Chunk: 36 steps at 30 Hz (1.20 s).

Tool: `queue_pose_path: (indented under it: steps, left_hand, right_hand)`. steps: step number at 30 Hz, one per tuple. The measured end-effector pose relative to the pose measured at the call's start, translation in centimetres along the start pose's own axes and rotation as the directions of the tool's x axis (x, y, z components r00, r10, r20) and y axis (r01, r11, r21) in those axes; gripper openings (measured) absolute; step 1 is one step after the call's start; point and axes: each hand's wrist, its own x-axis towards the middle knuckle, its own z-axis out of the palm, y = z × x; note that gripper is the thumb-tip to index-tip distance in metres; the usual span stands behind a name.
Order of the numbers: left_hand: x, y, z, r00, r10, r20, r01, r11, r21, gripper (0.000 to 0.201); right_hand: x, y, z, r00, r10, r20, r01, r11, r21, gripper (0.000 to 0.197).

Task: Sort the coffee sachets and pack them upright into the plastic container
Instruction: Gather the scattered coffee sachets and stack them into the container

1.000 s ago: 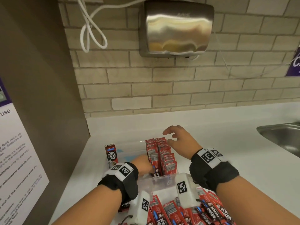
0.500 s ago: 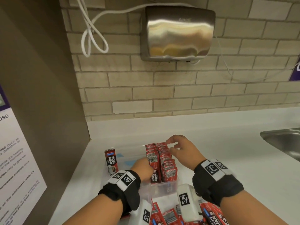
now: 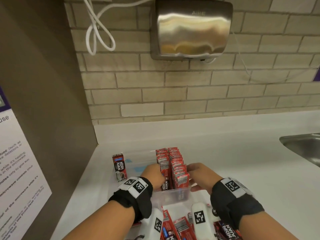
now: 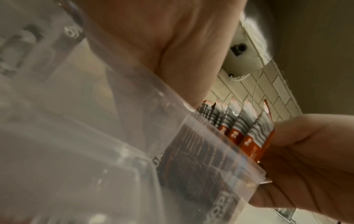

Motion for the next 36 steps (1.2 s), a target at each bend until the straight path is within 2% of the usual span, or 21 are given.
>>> queue_pose_path:
  steps: [4,9,16,24,28,31,36]
  left_hand:
    - [0.6,-0.3,0.6,0.998,-0.018,-0.062,0.023,0.996,0.083,0.021]
    - [0.9,-0.3,1.1,0.994,-0.031,-0.101,0.041,0.994,0.106,0.023]
    - [0.7,0.1,0.7,0.998,-0.06,0.001,0.059,0.991,0.117,0.024]
    - [-0.7,1.0,-0.7,0.993,-0.089,0.072,0.087,0.996,0.035,0.022]
    - [-1.2,1.7,-1.1,0.989,-0.083,0.119,0.089,0.995,-0.039,0.01]
    - [-1.6,2.0,-1.4,0.989,-0.106,0.107,0.118,0.987,-0.11,0.028]
    - [-2.3,2.3,-1.9,0.979,-0.175,0.104,0.183,0.98,-0.08,0.03]
  right_hand:
    - [-0.1,0.4,-0.1,1.0,-0.028,0.014,0.029,0.999,-0.038,0.026]
    - [-0.1,0.5,-0.2,1.0,-0.026,0.016,0.027,0.998,-0.058,0.03]
    - [-0.3,0.4,-0.3,1.0,-0.02,0.019,0.021,0.999,-0.05,0.036]
    - [-0.2,0.6,-0.3,1.0,-0.015,0.027,0.016,0.999,-0.041,0.039]
    - [-0.1,0.8,-0.3,1.0,-0.026,0.018,0.026,0.999,-0.034,0.039]
    - [0.0,0.9,-0.3,1.0,-0.028,0.009,0.028,0.999,-0.02,0.04]
    - [-0.1,0.6,-0.6,1.0,-0.011,-0.003,0.011,1.0,-0.014,0.043]
